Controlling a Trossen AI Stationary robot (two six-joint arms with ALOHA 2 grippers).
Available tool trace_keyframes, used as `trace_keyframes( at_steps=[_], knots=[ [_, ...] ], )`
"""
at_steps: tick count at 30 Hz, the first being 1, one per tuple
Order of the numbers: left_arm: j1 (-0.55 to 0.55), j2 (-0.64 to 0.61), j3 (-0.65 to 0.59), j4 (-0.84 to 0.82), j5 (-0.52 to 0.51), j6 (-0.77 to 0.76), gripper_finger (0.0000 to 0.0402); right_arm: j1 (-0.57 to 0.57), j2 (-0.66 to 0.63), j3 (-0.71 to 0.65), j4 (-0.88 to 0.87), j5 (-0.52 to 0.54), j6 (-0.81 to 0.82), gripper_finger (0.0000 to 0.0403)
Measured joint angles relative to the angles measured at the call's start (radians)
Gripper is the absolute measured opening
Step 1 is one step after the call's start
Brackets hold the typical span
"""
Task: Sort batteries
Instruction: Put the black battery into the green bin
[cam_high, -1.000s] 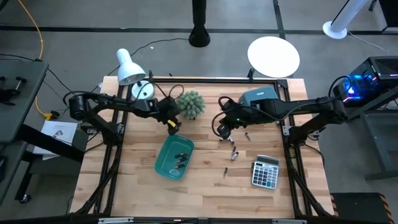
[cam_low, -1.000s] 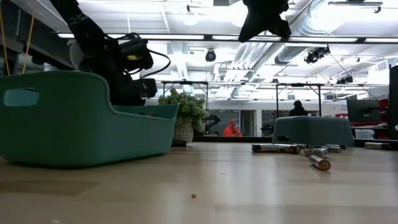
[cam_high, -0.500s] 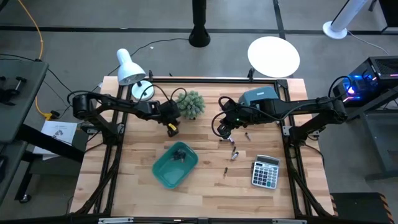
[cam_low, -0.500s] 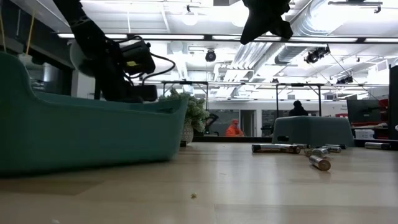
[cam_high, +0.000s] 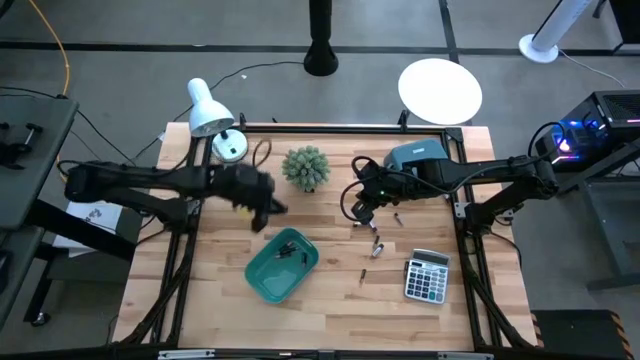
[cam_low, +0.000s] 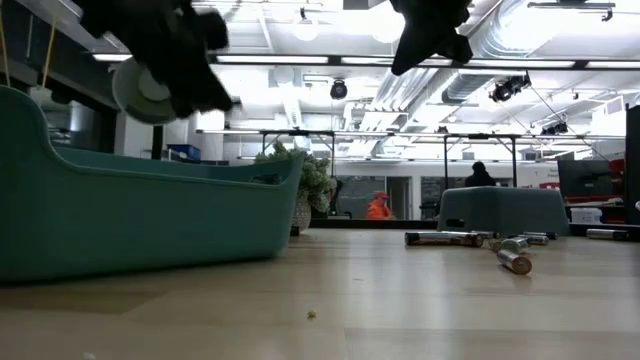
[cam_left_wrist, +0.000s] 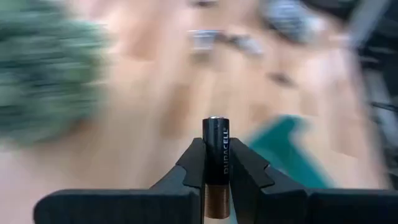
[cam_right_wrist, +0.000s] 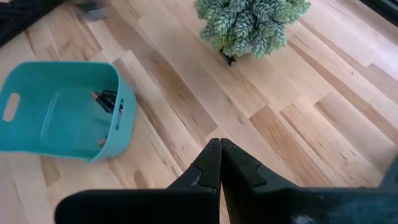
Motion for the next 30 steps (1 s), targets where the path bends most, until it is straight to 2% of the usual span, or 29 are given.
trace_keyframes(
  at_steps=[5, 9, 12, 15, 20, 22, 26, 30],
  knots=[
    [-0.251, 0.025, 0.001, 0.037, -0.058, -0.090, 0.0029, 0.000, 0.000, 0.000, -0.002, -0.002, -0.023, 0.0000],
    [-0.341, 0.130, 0.000, 0.132, -0.107, -0.136, 0.0033, -0.015, 0.000, 0.000, 0.000, -0.018, -0.031, 0.0000],
    [-0.343, 0.205, 0.000, 0.224, -0.110, -0.172, 0.0071, -0.037, 0.000, 0.000, 0.021, -0.073, -0.050, 0.0000],
    [-0.323, 0.245, 0.028, 0.212, -0.095, -0.170, 0.0118, -0.058, 0.000, 0.000, 0.064, -0.126, -0.077, 0.0000],
    [-0.274, 0.228, 0.117, 0.003, -0.049, -0.130, 0.0163, -0.104, 0.024, 0.000, 0.173, -0.179, -0.116, 0.0000],
    [-0.254, 0.196, 0.153, -0.110, -0.059, -0.113, 0.0169, -0.131, 0.059, 0.000, 0.255, -0.244, -0.141, 0.0000],
    [-0.230, 0.091, 0.179, -0.225, -0.168, -0.122, 0.0171, -0.172, 0.189, 0.000, 0.439, -0.396, -0.181, 0.0000],
    [-0.225, -0.035, 0.179, -0.274, -0.330, -0.194, 0.0167, -0.192, 0.348, 0.000, 0.593, -0.418, -0.205, 0.0000]
  ],
)
